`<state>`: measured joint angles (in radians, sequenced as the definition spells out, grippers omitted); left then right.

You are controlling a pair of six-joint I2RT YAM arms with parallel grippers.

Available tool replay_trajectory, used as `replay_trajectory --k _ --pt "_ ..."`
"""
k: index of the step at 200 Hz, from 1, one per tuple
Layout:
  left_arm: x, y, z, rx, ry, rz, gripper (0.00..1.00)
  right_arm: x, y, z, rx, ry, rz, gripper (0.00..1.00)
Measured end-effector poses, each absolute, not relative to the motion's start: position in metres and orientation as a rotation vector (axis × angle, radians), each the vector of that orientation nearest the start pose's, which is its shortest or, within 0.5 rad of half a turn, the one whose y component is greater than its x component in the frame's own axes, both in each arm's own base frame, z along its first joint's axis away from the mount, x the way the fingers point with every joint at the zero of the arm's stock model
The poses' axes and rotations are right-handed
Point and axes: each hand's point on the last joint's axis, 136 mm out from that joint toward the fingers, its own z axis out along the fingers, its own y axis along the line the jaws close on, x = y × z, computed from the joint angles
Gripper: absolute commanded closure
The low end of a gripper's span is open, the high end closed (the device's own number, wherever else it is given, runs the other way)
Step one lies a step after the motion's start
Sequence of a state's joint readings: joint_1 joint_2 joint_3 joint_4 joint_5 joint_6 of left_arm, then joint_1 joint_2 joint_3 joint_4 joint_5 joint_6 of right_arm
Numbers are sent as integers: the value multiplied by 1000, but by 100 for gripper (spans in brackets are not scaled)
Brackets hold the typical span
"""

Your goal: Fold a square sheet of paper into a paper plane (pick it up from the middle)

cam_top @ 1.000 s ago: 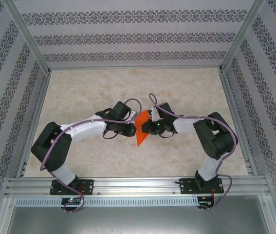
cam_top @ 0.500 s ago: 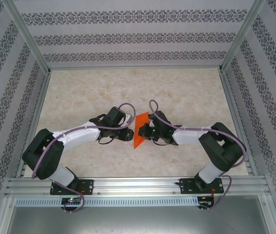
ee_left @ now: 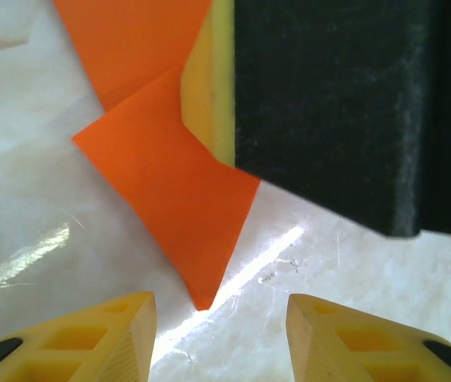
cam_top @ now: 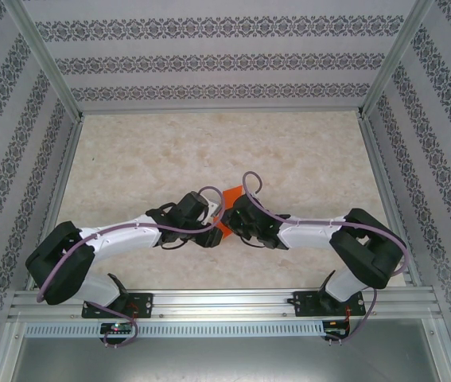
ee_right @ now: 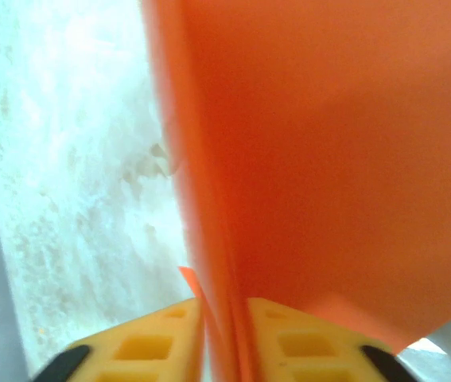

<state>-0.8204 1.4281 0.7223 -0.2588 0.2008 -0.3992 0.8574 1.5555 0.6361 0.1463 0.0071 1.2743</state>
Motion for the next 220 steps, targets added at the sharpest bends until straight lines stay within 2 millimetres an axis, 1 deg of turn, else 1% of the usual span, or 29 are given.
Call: replay_trajectory --k 21,51,66,89,108,125,143,157,170,179,203,213,220 --pt "216 -277 64 624 2575 -685 52 259 285 47 507 2563 907 72" --pt "219 -278 66 618 2556 -688 51 269 276 51 425 2605 930 70" --pt "220 -279 66 618 2550 -691 52 271 276 56 345 2632 949 68" --pt "220 -280 66 617 2549 -686 52 275 284 66 184 2661 985 67" --pt "220 -280 63 609 2559 -673 52 275 288 72 52 2678 1014 65" --pt "220 -279 60 595 2567 -659 52 273 287 72 -34 2706 1022 65" --pt "222 -278 59 576 2570 -638 52 271 282 66 -98 2741 1011 65" --pt "223 -278 59 556 2570 -627 52 267 278 61 -132 2769 1007 66" --pt "224 -280 60 551 2566 -617 52 264 276 57 -157 2786 1010 72" --pt "224 -282 61 551 2563 -611 52 263 275 55 -176 2794 1011 73" --pt "224 -293 65 571 2545 -596 52 260 275 49 -202 2815 1015 79" --pt "223 -297 66 576 2539 -593 51 259 275 48 -208 2821 1010 84" --pt "223 -299 66 580 2536 -589 51 259 274 47 -210 2823 1008 85"
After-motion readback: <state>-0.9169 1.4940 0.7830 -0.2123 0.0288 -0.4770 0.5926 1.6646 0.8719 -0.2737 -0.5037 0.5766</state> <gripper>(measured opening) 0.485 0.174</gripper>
